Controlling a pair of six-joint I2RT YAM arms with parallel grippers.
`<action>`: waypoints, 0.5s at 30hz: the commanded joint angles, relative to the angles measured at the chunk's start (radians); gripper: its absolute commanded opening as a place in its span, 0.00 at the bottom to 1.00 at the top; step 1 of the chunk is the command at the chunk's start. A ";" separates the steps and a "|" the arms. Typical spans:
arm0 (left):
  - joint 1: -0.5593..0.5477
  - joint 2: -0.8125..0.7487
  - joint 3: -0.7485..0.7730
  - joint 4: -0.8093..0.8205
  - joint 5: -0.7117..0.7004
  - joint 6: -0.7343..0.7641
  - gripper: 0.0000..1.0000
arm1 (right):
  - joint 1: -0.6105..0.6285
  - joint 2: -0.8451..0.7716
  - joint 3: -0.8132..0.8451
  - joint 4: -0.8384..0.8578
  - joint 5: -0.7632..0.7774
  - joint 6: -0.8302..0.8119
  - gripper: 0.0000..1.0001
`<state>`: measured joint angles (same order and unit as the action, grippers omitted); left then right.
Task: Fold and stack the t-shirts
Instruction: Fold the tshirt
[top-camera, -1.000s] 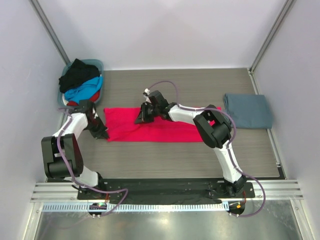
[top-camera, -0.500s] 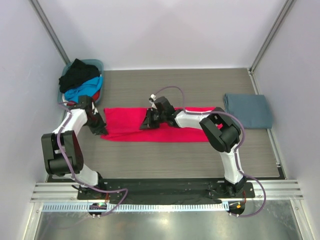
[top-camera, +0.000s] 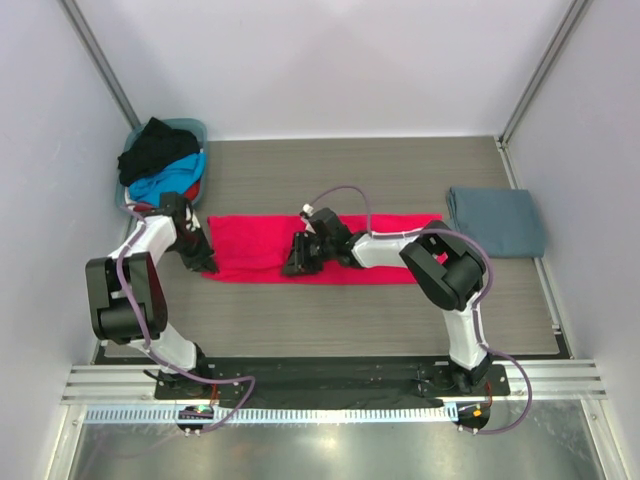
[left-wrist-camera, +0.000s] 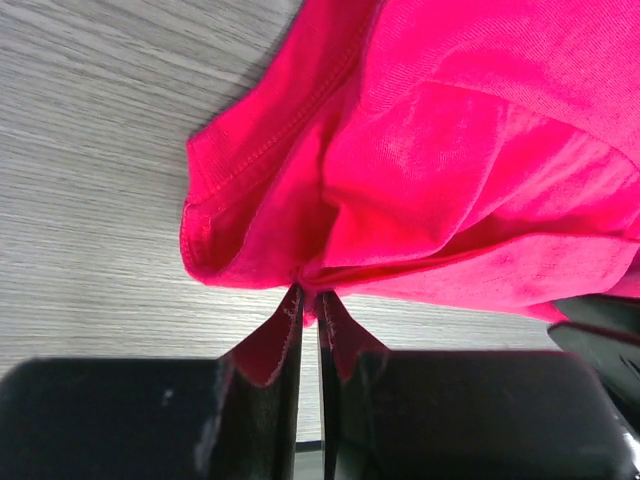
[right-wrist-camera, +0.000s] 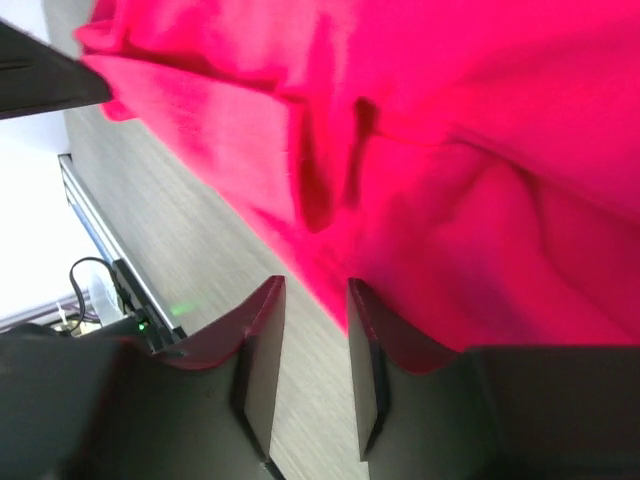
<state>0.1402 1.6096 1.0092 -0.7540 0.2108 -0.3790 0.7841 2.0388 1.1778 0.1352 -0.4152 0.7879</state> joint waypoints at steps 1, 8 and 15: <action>0.004 -0.050 -0.003 -0.001 0.030 0.025 0.10 | 0.007 -0.101 0.006 0.050 0.033 -0.025 0.38; 0.004 -0.085 -0.014 -0.030 0.035 0.020 0.23 | 0.009 -0.033 0.215 -0.055 0.020 -0.081 0.51; 0.004 -0.246 -0.015 -0.053 0.013 -0.015 0.57 | 0.009 0.173 0.397 -0.031 -0.068 -0.047 0.51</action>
<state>0.1402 1.4471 0.9806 -0.7898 0.2241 -0.3847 0.7887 2.1155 1.5177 0.0998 -0.4316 0.7372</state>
